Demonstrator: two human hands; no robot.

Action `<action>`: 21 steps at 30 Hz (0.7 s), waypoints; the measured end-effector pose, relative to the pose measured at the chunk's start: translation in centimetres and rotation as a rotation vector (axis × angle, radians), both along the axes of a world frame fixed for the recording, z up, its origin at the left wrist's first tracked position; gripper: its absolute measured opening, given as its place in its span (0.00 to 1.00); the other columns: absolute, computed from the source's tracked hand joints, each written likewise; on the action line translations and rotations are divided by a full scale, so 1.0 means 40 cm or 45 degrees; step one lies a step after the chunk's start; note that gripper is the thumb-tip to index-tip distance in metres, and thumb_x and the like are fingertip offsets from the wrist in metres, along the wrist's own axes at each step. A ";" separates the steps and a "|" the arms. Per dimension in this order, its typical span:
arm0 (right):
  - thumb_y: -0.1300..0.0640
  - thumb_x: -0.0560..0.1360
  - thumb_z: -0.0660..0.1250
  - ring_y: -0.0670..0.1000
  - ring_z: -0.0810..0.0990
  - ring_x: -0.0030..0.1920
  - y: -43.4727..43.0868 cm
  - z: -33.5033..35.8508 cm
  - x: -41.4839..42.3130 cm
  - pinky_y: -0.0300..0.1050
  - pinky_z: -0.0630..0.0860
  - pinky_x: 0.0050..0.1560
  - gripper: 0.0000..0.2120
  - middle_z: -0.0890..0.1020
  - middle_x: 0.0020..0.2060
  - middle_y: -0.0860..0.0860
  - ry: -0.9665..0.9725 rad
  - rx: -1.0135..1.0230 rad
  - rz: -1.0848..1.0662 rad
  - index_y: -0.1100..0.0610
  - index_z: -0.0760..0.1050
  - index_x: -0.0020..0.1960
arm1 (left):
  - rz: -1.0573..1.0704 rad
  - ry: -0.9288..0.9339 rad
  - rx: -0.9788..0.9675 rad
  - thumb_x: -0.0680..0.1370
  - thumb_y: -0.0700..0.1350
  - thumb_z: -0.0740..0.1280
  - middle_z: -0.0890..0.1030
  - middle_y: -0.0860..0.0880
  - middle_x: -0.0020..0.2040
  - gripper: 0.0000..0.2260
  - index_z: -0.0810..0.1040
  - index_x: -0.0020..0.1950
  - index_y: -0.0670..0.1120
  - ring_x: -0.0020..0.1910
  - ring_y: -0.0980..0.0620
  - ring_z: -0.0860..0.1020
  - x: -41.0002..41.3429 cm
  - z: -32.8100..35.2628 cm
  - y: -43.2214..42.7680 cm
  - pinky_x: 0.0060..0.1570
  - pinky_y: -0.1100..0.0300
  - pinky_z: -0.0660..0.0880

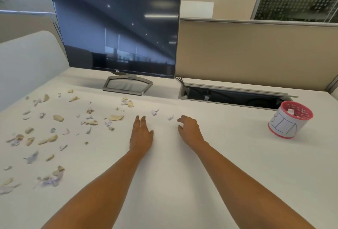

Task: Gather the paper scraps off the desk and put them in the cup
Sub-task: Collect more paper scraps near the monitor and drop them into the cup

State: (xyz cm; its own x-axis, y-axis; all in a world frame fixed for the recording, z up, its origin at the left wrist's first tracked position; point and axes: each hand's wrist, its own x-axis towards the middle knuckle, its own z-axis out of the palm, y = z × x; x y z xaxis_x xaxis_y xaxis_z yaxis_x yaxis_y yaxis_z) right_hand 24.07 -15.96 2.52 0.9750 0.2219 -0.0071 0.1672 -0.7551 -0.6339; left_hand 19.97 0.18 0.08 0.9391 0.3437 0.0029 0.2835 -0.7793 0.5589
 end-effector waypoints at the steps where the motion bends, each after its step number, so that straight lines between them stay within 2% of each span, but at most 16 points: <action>1: 0.64 0.78 0.58 0.55 0.64 0.71 0.018 -0.007 0.008 0.41 0.60 0.69 0.19 0.63 0.73 0.56 0.016 -0.036 -0.001 0.61 0.67 0.69 | -0.019 0.013 -0.010 0.79 0.43 0.60 0.48 0.45 0.78 0.28 0.52 0.76 0.42 0.76 0.46 0.54 0.011 0.001 0.006 0.70 0.51 0.61; 4: 0.61 0.79 0.58 0.57 0.57 0.74 0.068 -0.023 0.032 0.45 0.58 0.71 0.23 0.51 0.76 0.58 0.094 -0.098 -0.035 0.62 0.58 0.72 | -0.093 0.029 -0.010 0.79 0.42 0.60 0.48 0.45 0.78 0.27 0.52 0.76 0.42 0.76 0.45 0.55 0.045 0.000 0.017 0.71 0.51 0.61; 10: 0.60 0.80 0.55 0.55 0.45 0.77 0.146 -0.045 0.082 0.45 0.49 0.75 0.28 0.43 0.76 0.59 0.185 -0.122 -0.025 0.65 0.45 0.75 | -0.182 0.034 0.046 0.80 0.42 0.56 0.51 0.46 0.78 0.24 0.54 0.76 0.47 0.75 0.43 0.56 0.091 -0.014 0.025 0.73 0.50 0.56; 15: 0.63 0.80 0.54 0.55 0.44 0.77 0.188 -0.044 0.127 0.46 0.48 0.75 0.29 0.42 0.76 0.58 0.176 -0.189 0.088 0.62 0.43 0.75 | -0.263 -0.038 0.134 0.82 0.40 0.52 0.55 0.47 0.77 0.22 0.55 0.75 0.47 0.76 0.50 0.53 0.106 -0.034 0.026 0.74 0.55 0.49; 17: 0.65 0.80 0.53 0.54 0.44 0.77 0.200 -0.046 0.139 0.47 0.47 0.75 0.29 0.43 0.76 0.57 0.167 -0.190 0.181 0.58 0.44 0.76 | -0.254 -0.041 0.117 0.82 0.42 0.50 0.57 0.48 0.77 0.20 0.58 0.75 0.47 0.76 0.50 0.54 0.104 -0.042 0.024 0.74 0.56 0.51; 21: 0.64 0.80 0.51 0.55 0.44 0.77 0.224 -0.042 0.153 0.50 0.47 0.76 0.26 0.46 0.77 0.55 0.123 -0.245 0.369 0.54 0.50 0.76 | -0.160 -0.082 -0.089 0.82 0.43 0.48 0.63 0.48 0.75 0.19 0.62 0.73 0.46 0.74 0.51 0.60 0.088 -0.039 0.013 0.71 0.55 0.59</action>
State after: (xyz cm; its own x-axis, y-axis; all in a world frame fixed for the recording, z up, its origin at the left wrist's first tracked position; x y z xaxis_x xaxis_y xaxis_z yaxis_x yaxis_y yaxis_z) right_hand 30.17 -6.99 0.84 0.8645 0.4749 -0.1645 0.3385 -0.7921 -0.5079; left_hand 23.48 0.72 -1.47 0.9733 0.2252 0.0444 0.1483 -0.7648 0.6269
